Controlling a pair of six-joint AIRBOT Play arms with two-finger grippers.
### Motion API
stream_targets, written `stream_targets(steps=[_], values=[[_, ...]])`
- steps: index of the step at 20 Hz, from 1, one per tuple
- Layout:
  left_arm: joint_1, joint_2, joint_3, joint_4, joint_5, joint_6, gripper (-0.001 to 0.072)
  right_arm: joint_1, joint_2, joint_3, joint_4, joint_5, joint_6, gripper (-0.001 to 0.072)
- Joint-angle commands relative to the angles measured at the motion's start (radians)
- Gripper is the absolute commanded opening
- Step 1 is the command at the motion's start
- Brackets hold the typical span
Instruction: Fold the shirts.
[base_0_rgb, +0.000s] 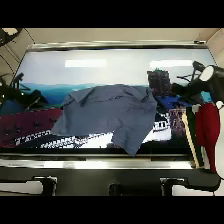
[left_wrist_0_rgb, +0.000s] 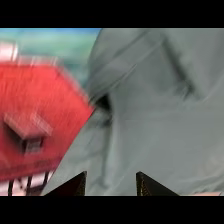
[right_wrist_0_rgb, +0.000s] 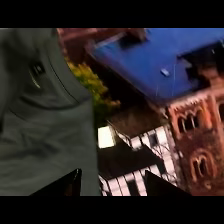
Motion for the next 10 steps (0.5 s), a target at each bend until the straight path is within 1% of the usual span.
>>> stream_targets(steps=[1, 2, 3, 4, 6, 10], values=[[0.104, 0.155, -0.327, 0.040, 0.053, 0.014, 0.0387, -0.108, 0.015, -0.060, 0.085, 0.185, -0.110, 0.0472], [0.118, 0.191, -0.423, 0.037, 0.111, 0.027, 0.0387, -0.108, 0.015, -0.079, 0.106, 0.192, -0.125, 0.0466], [0.126, 0.209, -0.490, 0.037, 0.154, 0.027, 0.0387, -0.104, 0.015, -0.094, 0.122, 0.205, -0.140, 0.0443], [0.131, 0.212, -0.535, 0.037, 0.181, 0.031, 0.0387, -0.099, 0.015, -0.108, 0.148, 0.214, -0.156, 0.0439], [0.129, 0.198, -0.583, 0.019, 0.216, 0.058, 0.0387, -0.098, 0.015, -0.123, 0.170, 0.232, -0.172, 0.0438], [0.129, 0.159, -0.598, -0.016, 0.245, 0.084, 0.0386, -0.097, 0.015, -0.123, 0.172, 0.233, -0.180, 0.0438]])
